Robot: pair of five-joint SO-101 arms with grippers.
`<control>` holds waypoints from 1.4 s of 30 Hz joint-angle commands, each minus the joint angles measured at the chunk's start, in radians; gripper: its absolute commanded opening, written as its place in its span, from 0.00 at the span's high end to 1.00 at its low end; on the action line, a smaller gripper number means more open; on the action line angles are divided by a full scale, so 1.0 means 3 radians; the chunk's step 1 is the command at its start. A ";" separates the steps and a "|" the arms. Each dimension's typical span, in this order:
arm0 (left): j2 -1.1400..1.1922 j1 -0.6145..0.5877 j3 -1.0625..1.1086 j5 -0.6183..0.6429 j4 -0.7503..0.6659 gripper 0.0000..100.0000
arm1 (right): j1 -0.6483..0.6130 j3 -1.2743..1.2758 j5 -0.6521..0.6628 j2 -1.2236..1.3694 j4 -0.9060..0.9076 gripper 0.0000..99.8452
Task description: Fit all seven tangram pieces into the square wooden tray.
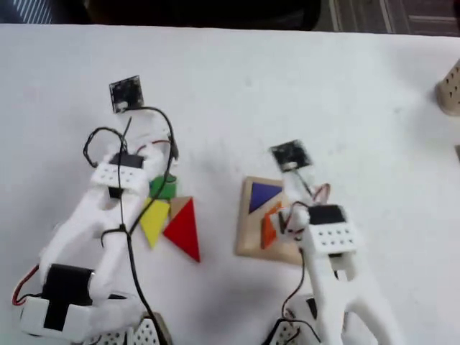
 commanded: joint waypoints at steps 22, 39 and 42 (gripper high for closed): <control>-0.0166 -0.0033 -0.0010 0.0005 -0.0087 0.97 | -0.0453 -0.0031 -0.0159 0.0662 -0.0627 0.98; -0.0166 -0.0023 -0.0005 0.0005 -0.0077 0.97 | -0.0606 -0.0046 -0.0189 0.0678 -0.1005 0.98; -0.0166 -0.0023 -0.0005 0.0005 -0.0077 0.97 | -0.0724 -0.0046 -0.0189 0.0678 -0.1025 0.98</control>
